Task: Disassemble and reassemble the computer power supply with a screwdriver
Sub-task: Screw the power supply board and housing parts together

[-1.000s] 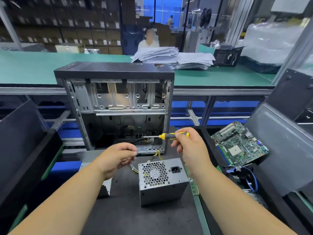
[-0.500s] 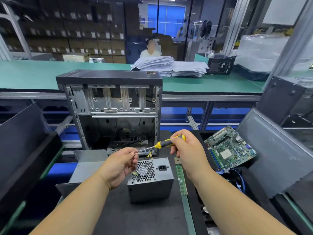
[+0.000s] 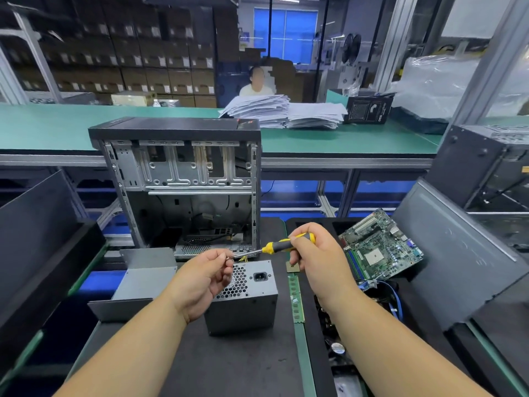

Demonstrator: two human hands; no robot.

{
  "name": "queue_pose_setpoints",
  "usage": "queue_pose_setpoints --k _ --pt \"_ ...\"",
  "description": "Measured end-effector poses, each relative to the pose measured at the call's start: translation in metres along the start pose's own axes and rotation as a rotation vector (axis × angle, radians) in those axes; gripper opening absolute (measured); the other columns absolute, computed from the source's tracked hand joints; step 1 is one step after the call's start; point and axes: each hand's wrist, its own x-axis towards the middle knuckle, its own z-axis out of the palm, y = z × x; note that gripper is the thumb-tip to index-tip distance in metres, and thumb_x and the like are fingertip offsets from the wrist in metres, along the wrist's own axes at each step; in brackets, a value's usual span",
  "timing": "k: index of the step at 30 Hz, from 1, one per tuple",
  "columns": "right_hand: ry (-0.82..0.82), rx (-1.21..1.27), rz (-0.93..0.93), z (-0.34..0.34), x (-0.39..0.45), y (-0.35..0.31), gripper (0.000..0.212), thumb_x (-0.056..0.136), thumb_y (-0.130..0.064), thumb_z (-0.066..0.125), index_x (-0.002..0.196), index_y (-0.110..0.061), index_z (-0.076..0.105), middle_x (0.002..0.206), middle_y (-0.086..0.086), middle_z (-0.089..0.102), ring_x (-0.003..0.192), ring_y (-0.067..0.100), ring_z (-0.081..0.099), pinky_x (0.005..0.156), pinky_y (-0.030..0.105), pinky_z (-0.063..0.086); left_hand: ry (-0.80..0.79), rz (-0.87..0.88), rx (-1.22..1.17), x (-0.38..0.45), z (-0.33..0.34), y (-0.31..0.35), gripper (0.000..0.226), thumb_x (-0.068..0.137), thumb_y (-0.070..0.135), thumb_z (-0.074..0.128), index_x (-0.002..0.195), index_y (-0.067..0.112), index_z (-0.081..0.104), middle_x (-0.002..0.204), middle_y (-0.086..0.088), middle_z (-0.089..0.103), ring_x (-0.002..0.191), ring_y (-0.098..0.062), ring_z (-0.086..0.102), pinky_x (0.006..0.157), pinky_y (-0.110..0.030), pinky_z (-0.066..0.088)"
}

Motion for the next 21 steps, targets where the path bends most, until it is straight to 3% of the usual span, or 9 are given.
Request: queue_pose_setpoints --k 5,9,14,17,19,21 --pt "-0.021 0.007 0.001 -0.008 -0.005 0.000 0.010 0.080 -0.034 0.051 0.079 -0.035 0.060 0.061 -0.003 0.063 0.056 0.009 0.050 0.063 0.032 0.042 -0.015 0.022 0.054 -0.009 0.006 0.000 0.011 0.097 0.009 0.055 0.090 0.010 0.063 0.072 0.001 0.060 0.064 -0.007 0.056 0.062 -0.019 0.050" --pt "-0.019 0.075 0.037 -0.011 -0.006 0.004 0.014 0.090 -0.022 0.051 0.083 -0.027 0.062 0.061 -0.001 0.063 0.057 0.013 0.049 0.062 0.033 0.043 -0.021 0.019 0.103 -0.014 0.008 -0.002 0.010 0.094 0.007 0.058 0.086 0.011 0.062 0.070 -0.001 0.063 0.062 -0.008 0.055 0.060 -0.016 0.048" --pt "-0.031 0.139 0.067 -0.009 -0.008 0.010 0.016 0.091 -0.028 0.052 0.093 -0.017 0.063 0.065 0.004 0.067 0.056 0.012 0.052 0.067 0.036 0.044 0.046 0.074 0.123 -0.016 0.004 -0.005 0.007 0.091 0.005 0.061 0.089 0.011 0.064 0.074 -0.005 0.068 0.064 -0.009 0.059 0.058 -0.013 0.049" --pt "-0.047 0.141 0.073 -0.005 -0.007 0.009 0.022 0.085 -0.037 0.052 0.092 -0.018 0.063 0.065 0.005 0.067 0.055 0.011 0.053 0.068 0.037 0.045 0.041 0.099 0.146 -0.016 -0.001 -0.007 0.004 0.092 0.010 0.062 0.095 0.010 0.065 0.084 -0.006 0.071 0.079 -0.012 0.068 0.067 -0.016 0.053" --pt "-0.058 0.102 0.053 -0.003 -0.005 0.007 0.021 0.085 -0.038 0.052 0.091 -0.020 0.062 0.066 0.004 0.068 0.056 0.012 0.053 0.068 0.038 0.046 0.062 0.118 0.182 -0.017 -0.007 -0.010 0.017 0.092 0.022 0.063 0.105 0.012 0.066 0.100 -0.005 0.072 0.098 -0.013 0.069 0.081 -0.022 0.051" --pt "-0.060 0.033 0.017 -0.002 -0.003 0.005 0.013 0.089 -0.036 0.053 0.088 -0.026 0.061 0.065 0.003 0.068 0.056 0.013 0.052 0.066 0.038 0.046 0.181 0.138 0.379 -0.017 -0.016 -0.013 0.020 0.091 0.035 0.064 0.106 0.022 0.066 0.105 0.002 0.070 0.102 -0.011 0.065 0.084 -0.025 0.046"
